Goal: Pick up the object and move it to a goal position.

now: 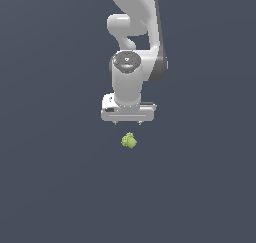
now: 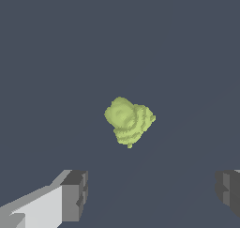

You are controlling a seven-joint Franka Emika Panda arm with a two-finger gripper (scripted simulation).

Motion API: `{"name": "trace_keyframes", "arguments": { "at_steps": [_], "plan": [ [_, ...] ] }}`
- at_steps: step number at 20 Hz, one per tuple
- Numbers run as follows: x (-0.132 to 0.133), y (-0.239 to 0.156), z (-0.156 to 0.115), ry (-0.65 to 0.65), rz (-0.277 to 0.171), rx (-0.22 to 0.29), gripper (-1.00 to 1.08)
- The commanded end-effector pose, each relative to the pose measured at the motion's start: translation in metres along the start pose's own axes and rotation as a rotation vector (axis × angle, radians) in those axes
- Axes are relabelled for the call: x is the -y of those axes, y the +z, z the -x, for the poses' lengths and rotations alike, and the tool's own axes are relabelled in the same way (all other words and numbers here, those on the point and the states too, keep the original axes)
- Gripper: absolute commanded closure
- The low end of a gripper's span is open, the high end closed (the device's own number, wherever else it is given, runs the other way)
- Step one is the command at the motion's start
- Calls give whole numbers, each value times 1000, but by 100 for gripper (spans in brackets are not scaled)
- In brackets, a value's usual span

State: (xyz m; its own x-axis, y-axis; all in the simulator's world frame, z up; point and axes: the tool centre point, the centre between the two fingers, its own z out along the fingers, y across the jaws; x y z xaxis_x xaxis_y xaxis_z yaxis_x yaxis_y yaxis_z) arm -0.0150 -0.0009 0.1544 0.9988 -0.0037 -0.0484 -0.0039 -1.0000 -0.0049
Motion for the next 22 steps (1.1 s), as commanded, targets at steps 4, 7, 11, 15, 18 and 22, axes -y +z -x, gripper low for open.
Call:
{"name": "trace_keyframes", "arguments": {
  "at_steps": [4,7,11,15,18,22],
  "plan": [
    [-1,-3,-2,-5,2,-6,-92],
    [-4,-10,-8,-19,7,-21,-92],
    [-7,-16,-11,-38,10,-31,-92],
    [-7,-16,-11,-38,10,-30,-92],
    [-6,-14,-11,-23,9,-29,-92],
    [-5,-10,-12,16,7,-31,-92]
  ]
}}
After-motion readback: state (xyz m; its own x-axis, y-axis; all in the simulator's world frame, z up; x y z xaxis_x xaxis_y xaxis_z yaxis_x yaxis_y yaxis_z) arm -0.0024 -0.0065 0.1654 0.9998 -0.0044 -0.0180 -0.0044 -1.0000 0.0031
